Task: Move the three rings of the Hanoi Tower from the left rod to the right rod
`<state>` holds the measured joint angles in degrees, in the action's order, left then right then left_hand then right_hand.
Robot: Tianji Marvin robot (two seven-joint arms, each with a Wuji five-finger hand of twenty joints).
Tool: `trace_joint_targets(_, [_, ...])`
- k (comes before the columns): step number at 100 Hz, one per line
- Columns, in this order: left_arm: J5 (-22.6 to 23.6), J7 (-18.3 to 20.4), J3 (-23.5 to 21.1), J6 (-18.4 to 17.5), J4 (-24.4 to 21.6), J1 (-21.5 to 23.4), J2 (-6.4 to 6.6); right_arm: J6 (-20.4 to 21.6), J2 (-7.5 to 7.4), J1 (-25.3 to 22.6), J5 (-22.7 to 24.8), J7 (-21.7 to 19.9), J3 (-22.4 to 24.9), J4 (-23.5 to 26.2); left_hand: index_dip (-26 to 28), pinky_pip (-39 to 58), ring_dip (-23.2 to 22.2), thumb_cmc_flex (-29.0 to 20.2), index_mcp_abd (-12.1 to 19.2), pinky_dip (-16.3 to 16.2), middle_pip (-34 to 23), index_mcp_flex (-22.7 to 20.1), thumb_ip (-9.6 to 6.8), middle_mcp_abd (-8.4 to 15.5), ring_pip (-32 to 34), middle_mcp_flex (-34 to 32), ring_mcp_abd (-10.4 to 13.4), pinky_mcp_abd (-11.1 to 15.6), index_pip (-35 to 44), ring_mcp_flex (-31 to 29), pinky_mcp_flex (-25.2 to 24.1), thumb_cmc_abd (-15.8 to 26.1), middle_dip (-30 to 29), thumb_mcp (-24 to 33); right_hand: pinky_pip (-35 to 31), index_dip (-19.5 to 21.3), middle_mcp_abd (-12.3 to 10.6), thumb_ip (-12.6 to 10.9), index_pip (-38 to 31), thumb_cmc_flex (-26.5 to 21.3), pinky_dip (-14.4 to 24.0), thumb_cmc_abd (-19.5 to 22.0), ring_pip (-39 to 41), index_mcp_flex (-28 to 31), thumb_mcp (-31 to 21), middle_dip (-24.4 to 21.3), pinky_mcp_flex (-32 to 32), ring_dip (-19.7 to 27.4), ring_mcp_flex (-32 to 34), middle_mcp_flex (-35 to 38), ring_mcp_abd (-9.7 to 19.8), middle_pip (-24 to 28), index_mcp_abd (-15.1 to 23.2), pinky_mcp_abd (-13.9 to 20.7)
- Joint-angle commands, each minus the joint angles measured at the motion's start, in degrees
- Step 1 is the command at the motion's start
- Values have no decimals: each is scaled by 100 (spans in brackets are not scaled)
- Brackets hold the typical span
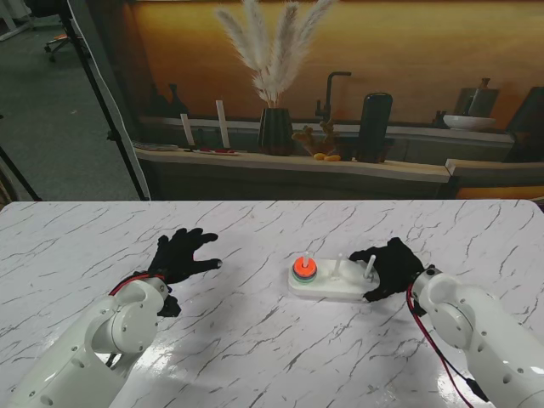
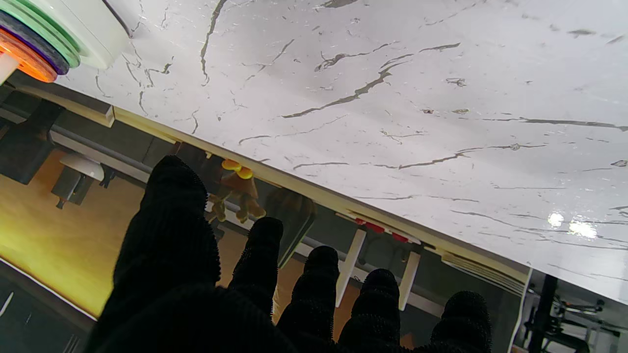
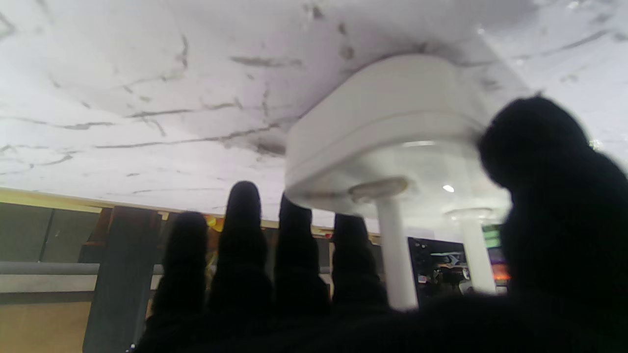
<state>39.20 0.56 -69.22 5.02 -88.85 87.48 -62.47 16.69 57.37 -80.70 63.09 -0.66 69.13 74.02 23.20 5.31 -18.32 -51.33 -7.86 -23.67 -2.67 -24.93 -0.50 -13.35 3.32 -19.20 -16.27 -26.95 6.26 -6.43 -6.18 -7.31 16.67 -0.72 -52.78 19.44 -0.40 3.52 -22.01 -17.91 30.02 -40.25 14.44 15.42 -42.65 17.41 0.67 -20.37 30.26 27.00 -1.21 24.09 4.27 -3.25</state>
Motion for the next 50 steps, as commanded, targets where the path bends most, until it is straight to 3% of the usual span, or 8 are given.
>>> trace_joint_targets(1, [-28, 77, 17, -92, 18, 26, -25, -47, 16, -25, 58, -22, -104, -68, -66, -261, 13, -69, -66, 42, 56, 85, 129, -43, -120, 126, 135, -145, -21, 150, -51, 157, -60, -77, -230, -40, 82, -243, -240, -743, 170, -328, 189, -45, 53, 13, -80, -61, 208, -45, 37, 180, 25, -1855])
trace_joint_targets(12, [-34, 73, 18, -83, 21, 30, -27, -76, 22, 69, 88, 174, -240, -187, -65, -261, 13, -67, -62, 43, 54, 78, 130, -38, -114, 123, 127, -145, -18, 138, -51, 156, -60, -80, -653, -29, 2, -249, -499, -1249, 434, -543, 607, 72, 163, 127, -340, -254, 560, 242, 131, 512, -73, -1790])
trace_joint_targets(14, [-38, 72, 17, -80, 21, 32, -28, -82, 27, 90, 81, 229, -271, -216, -65, -261, 15, -68, -60, 43, 54, 79, 130, -40, -118, 122, 131, -145, -18, 145, -51, 154, -60, -79, -714, -46, -17, -210, -571, -1175, 500, -743, 692, 83, -249, 140, -379, -290, 612, 300, 156, 571, -74, -1772])
trace_joint_targets(18, [-46, 66, 17, -76, 22, 34, -30, -107, 39, 124, 56, 314, -328, -259, -65, -261, 17, -68, -61, 43, 54, 84, 130, -45, -119, 122, 131, -143, -20, 147, -51, 153, -60, -79, -832, -100, -74, 144, -716, -668, 632, -1432, 840, 118, -2036, 173, -467, -347, 724, 448, 211, 691, -89, -1732])
trace_joint_targets(22, [-46, 64, 14, -74, 23, 36, -30, -150, 52, 158, 24, 394, -393, -300, -65, -261, 4, -65, -65, 43, 54, 83, 130, -39, -80, 121, 86, -143, -20, 57, -51, 155, -60, -80, -926, -104, -120, 281, -811, -542, 700, -1498, 943, 152, -2652, 206, -529, -384, 804, 546, 245, 777, -108, -1694])
trace_joint_targets(38, [-47, 72, -6, -69, 20, 48, -29, -225, 98, 313, -125, 631, -628, -465, -65, -265, 20, -64, -62, 48, 56, 80, 130, -44, -117, 125, 128, -143, -19, 145, -51, 158, -61, -78, -1173, -68, -326, 175, -1134, -719, 824, -686, 1205, 284, -2801, 260, -729, -452, 1091, 882, 367, 988, -51, -1607])
trace_joint_targets(50, [-53, 71, -24, -62, 18, 61, -29, -274, 133, 366, -282, 628, -719, -482, -65, -266, 23, -62, -63, 50, 57, 81, 130, -41, -116, 127, 132, -143, -20, 143, -50, 157, -61, -80, -1230, -74, -374, 118, -1240, -668, 842, -330, 1280, 296, -2758, 266, -742, -470, 1132, 949, 393, 1039, -49, -1581])
